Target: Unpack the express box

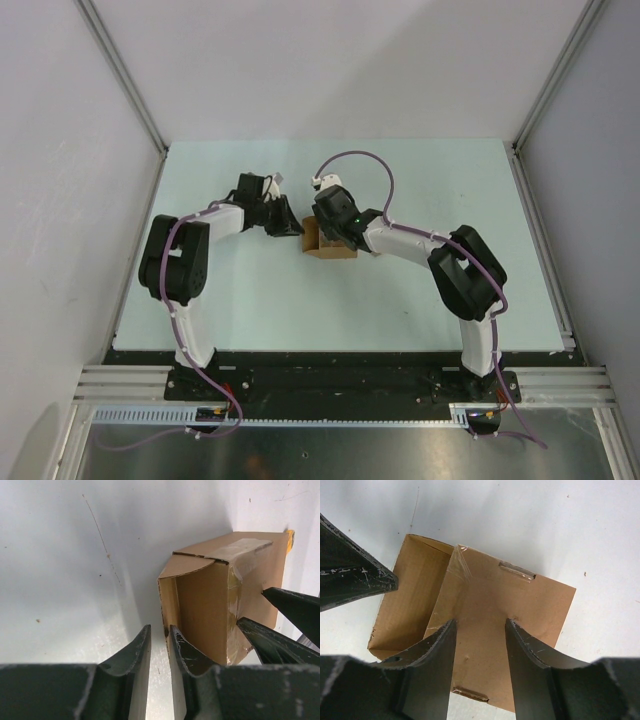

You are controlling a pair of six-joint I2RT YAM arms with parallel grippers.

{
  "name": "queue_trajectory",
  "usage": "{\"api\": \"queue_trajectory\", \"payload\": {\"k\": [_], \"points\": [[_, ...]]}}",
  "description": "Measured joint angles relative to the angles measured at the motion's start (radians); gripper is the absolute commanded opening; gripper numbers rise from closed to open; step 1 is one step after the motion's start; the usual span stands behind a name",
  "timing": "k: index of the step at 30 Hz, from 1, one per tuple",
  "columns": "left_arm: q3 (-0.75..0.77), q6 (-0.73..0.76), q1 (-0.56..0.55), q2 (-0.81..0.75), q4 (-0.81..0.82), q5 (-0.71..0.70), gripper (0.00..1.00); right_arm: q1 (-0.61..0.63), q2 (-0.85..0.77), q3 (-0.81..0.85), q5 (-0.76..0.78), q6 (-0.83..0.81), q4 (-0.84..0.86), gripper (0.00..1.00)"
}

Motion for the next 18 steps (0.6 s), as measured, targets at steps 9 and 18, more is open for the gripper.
{"api": "queue_trajectory", "payload": {"k": [9, 18], "points": [[0.001, 0.004, 0.0, 0.006, -0.006, 0.011, 0.4, -0.007, -0.002, 0.0, -0.008, 0.0, 0.001, 0.55], [0.0, -0.021, -0.001, 0.057, -0.019, 0.025, 0.28, -0.001, -0.002, 0.03, 0.0, -0.009, -0.045, 0.59]]}}
